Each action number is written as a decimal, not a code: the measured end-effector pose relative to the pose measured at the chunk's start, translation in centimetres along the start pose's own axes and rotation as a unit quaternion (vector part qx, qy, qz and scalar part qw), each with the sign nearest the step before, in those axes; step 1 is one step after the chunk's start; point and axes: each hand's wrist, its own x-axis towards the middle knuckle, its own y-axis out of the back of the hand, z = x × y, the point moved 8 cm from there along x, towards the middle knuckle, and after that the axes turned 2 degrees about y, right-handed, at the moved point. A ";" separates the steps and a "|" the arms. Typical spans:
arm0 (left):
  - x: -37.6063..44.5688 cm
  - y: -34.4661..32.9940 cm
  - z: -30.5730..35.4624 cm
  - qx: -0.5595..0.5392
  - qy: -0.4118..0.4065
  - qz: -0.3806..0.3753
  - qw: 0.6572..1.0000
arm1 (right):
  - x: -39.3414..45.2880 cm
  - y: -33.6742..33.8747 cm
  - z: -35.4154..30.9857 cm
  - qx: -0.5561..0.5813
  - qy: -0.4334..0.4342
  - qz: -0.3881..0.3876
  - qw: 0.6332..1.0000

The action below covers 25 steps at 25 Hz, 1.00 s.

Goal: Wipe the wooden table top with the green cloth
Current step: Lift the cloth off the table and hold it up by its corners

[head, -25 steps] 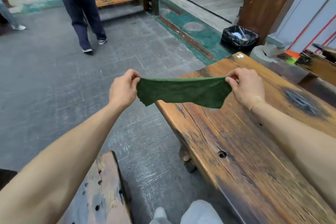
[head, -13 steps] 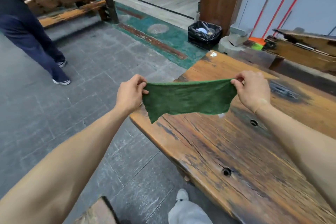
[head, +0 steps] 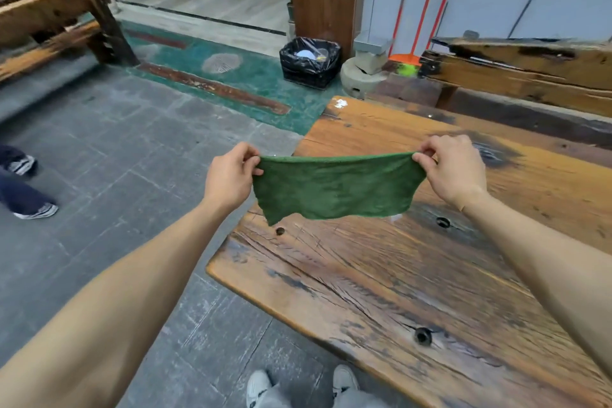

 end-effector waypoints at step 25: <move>9.2 -4.9 -9.2 0.003 -0.126 -0.178 0.976 | -7.3 -9.2 -4.6 -0.051 -0.202 -0.001 0.978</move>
